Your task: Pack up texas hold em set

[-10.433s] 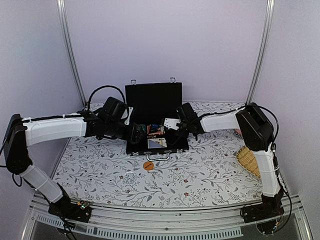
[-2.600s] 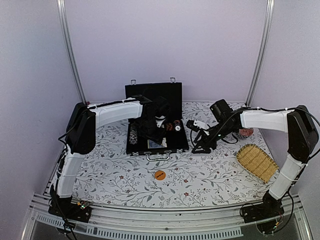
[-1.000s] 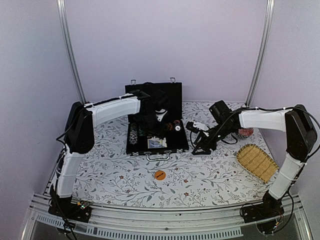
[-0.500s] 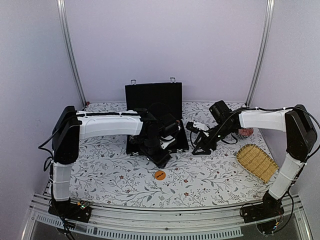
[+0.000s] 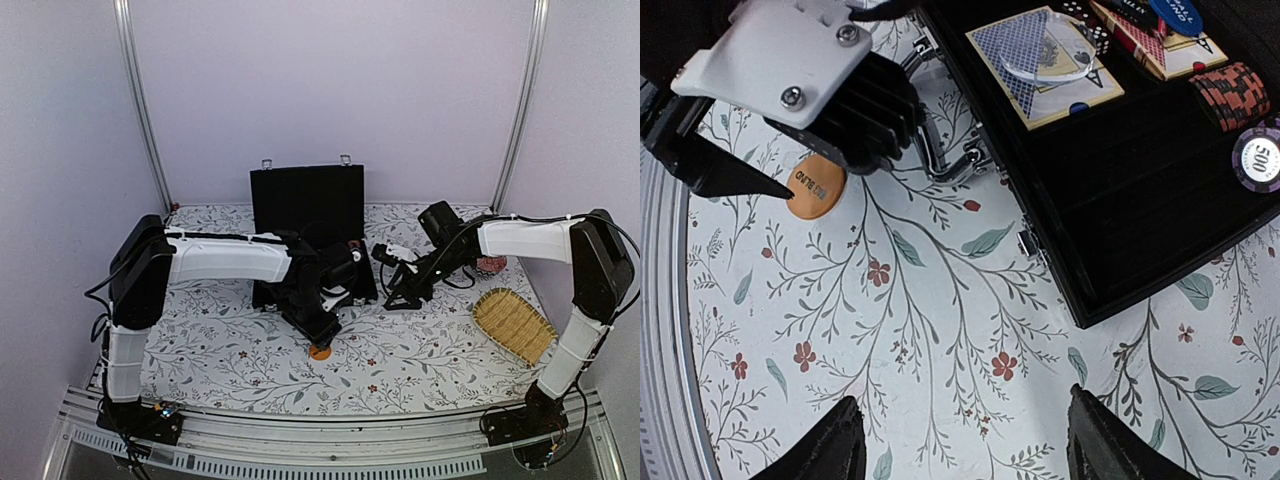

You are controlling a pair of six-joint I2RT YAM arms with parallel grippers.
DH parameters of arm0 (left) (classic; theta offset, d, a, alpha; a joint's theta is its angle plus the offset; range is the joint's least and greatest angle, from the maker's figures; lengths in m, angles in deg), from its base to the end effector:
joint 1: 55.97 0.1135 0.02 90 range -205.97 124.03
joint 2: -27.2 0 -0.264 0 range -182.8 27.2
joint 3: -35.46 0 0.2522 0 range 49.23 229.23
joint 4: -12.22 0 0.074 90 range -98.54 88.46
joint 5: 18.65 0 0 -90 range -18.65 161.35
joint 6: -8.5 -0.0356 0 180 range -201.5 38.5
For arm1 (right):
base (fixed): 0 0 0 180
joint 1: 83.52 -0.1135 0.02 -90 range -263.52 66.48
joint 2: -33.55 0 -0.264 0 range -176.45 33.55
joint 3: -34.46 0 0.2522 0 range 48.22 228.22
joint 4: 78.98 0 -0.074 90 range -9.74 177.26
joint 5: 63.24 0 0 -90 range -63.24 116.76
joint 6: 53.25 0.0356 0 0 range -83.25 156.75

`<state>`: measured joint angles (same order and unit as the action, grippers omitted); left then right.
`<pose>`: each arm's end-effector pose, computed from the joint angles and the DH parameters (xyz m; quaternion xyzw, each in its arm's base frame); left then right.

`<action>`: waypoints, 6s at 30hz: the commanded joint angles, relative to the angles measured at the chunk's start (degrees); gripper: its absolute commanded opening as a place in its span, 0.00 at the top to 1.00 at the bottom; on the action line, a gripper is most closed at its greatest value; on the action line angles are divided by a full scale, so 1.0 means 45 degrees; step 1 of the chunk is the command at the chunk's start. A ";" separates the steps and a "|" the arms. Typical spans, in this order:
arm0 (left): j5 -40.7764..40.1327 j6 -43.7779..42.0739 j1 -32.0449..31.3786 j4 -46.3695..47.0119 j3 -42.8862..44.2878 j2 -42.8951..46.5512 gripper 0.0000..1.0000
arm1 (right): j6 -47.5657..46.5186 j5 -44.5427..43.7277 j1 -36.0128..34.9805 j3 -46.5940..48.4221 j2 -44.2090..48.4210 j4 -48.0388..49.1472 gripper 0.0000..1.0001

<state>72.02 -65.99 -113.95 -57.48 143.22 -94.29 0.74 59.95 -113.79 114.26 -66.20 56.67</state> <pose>0.2199 -0.3525 0.1699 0.3619 0.9304 -0.0390 0.0424 0.2897 0.1916 0.1941 -0.5640 0.7476 0.2674 0.2268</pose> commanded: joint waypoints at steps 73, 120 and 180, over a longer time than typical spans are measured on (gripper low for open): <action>-0.2498 -0.0737 0.1107 -0.1104 0.2776 0.0060 0.50 | -0.0140 -0.0039 -0.0033 0.0286 -0.0071 -0.0190 0.30; -0.0412 -0.0858 0.3218 -0.0376 0.5447 -0.2776 0.50 | -0.0180 -0.0094 -0.0035 0.0364 -0.0432 -0.0309 0.30; 0.2939 0.1010 0.9097 0.9267 -0.2547 0.6107 0.17 | 0.5770 0.0376 0.2577 1.0884 -0.4791 0.0219 0.30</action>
<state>73.33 -67.28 -77.75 -28.56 135.16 -66.07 21.53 59.06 -101.61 159.31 -84.10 54.44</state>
